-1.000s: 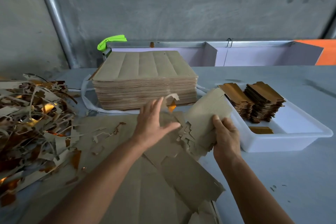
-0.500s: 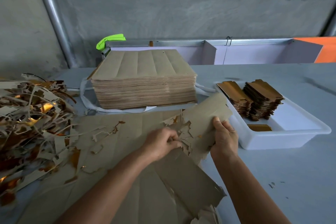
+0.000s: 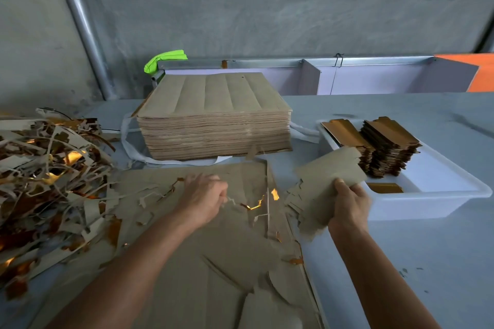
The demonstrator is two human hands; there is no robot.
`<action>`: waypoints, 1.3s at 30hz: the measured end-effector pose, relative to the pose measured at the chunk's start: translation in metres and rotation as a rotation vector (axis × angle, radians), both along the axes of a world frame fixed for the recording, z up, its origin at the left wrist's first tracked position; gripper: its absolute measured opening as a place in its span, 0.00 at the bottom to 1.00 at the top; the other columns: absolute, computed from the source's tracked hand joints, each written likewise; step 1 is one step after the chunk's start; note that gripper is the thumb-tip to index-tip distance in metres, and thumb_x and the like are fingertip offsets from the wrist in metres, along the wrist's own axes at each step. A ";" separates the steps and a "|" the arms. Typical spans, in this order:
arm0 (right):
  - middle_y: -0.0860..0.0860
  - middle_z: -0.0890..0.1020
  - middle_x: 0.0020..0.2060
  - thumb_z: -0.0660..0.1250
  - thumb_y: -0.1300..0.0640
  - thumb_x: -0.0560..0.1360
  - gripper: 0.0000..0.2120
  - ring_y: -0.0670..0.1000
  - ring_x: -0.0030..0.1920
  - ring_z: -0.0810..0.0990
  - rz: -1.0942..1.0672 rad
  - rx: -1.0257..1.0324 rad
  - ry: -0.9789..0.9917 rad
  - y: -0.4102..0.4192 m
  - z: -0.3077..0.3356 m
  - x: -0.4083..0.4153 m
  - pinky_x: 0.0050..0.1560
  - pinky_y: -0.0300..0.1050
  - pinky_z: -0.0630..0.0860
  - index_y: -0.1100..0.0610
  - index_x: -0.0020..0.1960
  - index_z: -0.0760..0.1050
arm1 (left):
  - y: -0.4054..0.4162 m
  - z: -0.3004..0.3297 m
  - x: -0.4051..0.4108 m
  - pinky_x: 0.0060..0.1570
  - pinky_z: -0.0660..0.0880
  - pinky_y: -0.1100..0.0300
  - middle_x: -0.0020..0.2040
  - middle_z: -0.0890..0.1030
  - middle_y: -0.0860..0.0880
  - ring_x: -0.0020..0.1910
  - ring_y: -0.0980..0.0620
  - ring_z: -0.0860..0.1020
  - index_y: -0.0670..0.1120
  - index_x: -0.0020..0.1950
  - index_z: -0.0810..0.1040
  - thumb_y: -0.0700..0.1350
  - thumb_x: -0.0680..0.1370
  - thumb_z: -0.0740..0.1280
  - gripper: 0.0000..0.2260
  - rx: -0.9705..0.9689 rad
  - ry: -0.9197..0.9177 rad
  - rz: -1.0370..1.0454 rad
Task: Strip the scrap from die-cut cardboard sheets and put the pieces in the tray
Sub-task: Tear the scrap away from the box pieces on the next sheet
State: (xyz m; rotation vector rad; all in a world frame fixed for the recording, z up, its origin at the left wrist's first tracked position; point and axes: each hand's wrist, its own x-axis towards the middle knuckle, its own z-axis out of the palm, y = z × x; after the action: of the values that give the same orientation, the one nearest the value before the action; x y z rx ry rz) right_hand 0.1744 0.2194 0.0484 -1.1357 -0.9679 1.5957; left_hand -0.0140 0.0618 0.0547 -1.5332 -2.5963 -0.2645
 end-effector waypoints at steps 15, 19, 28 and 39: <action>0.42 0.72 0.49 0.68 0.67 0.71 0.28 0.45 0.48 0.74 0.383 0.385 -0.106 -0.010 0.019 -0.022 0.36 0.38 0.73 0.48 0.65 0.63 | -0.026 -0.033 0.003 0.57 0.74 0.48 0.62 0.74 0.34 0.59 0.37 0.74 0.33 0.64 0.68 0.47 0.72 0.74 0.28 0.751 -0.863 1.004; 0.52 0.79 0.42 0.67 0.70 0.70 0.15 0.49 0.40 0.78 0.574 0.173 -0.252 -0.033 0.005 -0.044 0.33 0.41 0.76 0.56 0.52 0.74 | -0.015 -0.028 0.008 0.50 0.77 0.49 0.59 0.74 0.39 0.48 0.42 0.76 0.37 0.61 0.68 0.40 0.73 0.71 0.21 0.965 -1.155 0.992; 0.56 0.81 0.48 0.68 0.72 0.70 0.20 0.57 0.48 0.79 0.705 0.093 -0.180 -0.046 -0.009 -0.043 0.43 0.51 0.79 0.54 0.56 0.75 | -0.001 -0.022 0.021 0.45 0.78 0.54 0.55 0.77 0.41 0.49 0.44 0.76 0.37 0.60 0.73 0.46 0.73 0.73 0.21 0.879 -1.082 0.794; 0.56 0.81 0.39 0.65 0.76 0.68 0.15 0.54 0.39 0.80 0.633 -0.022 0.165 -0.043 0.009 -0.041 0.39 0.48 0.78 0.60 0.49 0.76 | 0.015 -0.021 0.069 0.36 0.76 0.63 0.58 0.80 0.57 0.45 0.60 0.80 0.52 0.69 0.68 0.48 0.79 0.64 0.18 0.756 -1.587 0.320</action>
State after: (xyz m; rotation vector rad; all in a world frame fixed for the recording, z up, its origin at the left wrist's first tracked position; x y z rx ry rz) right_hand 0.1330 0.1760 0.0571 -0.7234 -1.2765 2.1616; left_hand 0.0554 0.0772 0.0336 -0.4994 -2.6159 -2.8712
